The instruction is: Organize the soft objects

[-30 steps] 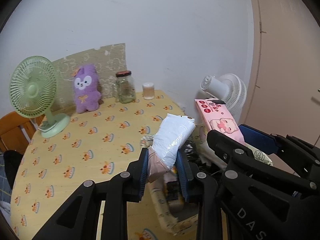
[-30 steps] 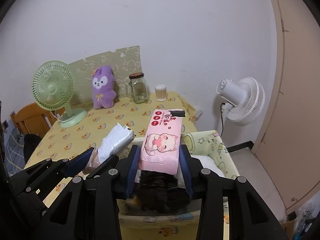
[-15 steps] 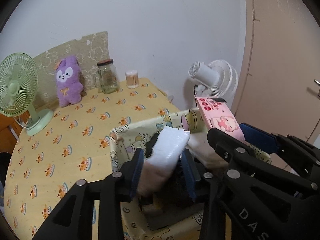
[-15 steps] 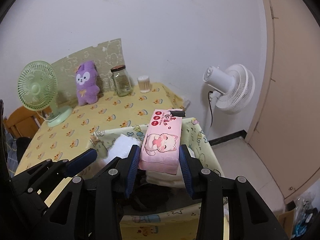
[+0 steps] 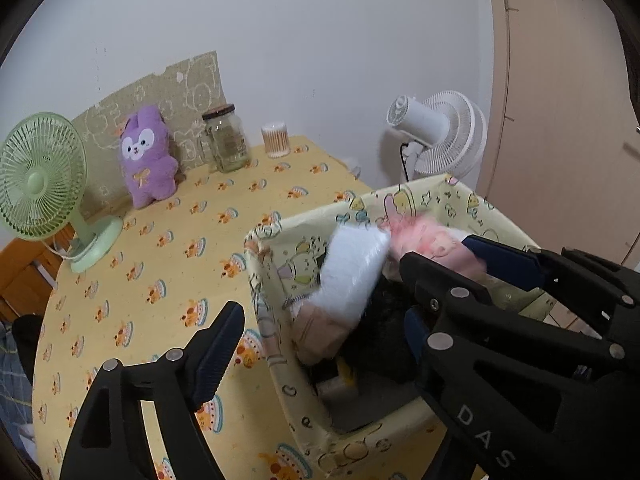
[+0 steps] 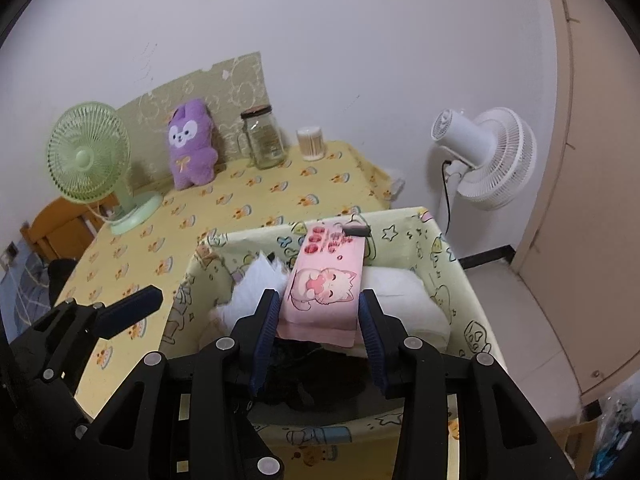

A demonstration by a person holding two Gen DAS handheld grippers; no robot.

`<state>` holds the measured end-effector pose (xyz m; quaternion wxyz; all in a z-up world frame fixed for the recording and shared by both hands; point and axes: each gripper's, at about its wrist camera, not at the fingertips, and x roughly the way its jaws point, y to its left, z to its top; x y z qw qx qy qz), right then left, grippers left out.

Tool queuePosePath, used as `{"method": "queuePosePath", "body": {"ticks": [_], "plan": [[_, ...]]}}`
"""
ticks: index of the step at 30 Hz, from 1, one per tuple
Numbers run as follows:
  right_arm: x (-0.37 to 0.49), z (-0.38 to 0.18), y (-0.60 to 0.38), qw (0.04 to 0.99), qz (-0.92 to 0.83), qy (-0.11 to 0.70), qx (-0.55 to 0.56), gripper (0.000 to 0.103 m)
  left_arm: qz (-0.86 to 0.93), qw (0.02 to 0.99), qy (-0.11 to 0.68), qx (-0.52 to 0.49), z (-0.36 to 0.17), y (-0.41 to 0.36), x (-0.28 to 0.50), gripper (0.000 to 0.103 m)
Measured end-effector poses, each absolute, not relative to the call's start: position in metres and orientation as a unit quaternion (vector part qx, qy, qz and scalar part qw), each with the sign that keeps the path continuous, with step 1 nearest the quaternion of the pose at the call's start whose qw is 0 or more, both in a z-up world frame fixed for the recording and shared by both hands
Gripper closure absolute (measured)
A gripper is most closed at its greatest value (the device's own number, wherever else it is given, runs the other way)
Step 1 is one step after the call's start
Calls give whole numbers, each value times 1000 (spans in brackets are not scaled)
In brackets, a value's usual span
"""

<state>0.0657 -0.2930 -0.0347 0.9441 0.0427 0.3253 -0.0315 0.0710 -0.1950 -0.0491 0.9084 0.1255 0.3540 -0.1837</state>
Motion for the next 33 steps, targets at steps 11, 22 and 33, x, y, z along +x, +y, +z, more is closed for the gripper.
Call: {"method": "queuePosePath", "body": {"ticks": [11, 22, 33], "plan": [[69, -39, -292, 940, -55, 334, 33, 30, -187, 903, 370, 115, -56, -193, 75, 15], [61, -24, -284, 945, -77, 317, 24, 9, -185, 909, 358, 103, -43, -185, 70, 9], [45, 2, -255, 958, -77, 276, 17, 0, -178, 924, 326, 87, -15, -153, 57, 3]]}}
